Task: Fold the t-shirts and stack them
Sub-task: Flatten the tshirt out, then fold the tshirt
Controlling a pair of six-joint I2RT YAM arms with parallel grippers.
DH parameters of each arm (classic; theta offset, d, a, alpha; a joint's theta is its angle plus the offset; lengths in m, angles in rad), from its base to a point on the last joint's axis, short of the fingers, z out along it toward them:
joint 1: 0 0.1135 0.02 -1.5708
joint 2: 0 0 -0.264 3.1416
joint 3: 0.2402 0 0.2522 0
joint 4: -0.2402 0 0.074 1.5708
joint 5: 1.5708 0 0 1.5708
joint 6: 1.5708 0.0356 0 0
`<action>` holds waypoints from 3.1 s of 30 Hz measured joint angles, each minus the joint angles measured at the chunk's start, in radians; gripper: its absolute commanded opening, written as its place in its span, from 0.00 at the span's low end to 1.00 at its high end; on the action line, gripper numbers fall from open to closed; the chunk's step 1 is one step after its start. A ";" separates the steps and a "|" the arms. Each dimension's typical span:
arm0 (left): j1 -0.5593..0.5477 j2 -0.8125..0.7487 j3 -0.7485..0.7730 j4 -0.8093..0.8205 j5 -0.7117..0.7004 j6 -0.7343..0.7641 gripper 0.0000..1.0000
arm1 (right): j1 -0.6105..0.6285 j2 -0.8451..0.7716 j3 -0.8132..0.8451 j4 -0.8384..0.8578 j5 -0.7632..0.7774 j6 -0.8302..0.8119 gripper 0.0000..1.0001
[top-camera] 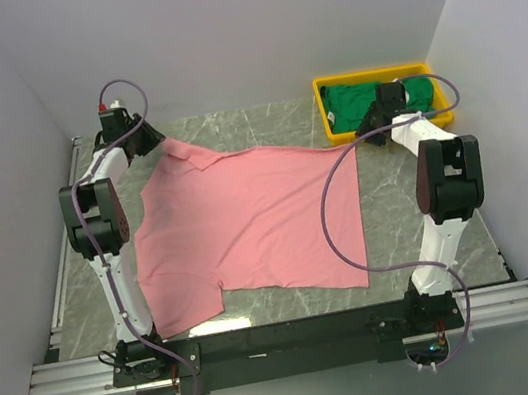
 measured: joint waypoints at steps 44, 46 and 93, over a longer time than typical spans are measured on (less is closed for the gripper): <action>-0.001 -1.143 -1.131 -0.371 -0.349 -0.065 0.80 | 0.784 -0.768 -0.856 -0.348 0.132 0.045 0.57; -0.001 -1.141 -1.136 -0.374 -0.350 -0.068 0.80 | 0.784 -0.768 -0.856 -0.350 0.128 0.063 0.56; 0.012 -0.949 -1.093 -0.343 -0.354 -0.080 0.41 | 0.397 -0.878 -0.744 -0.330 0.079 0.048 0.47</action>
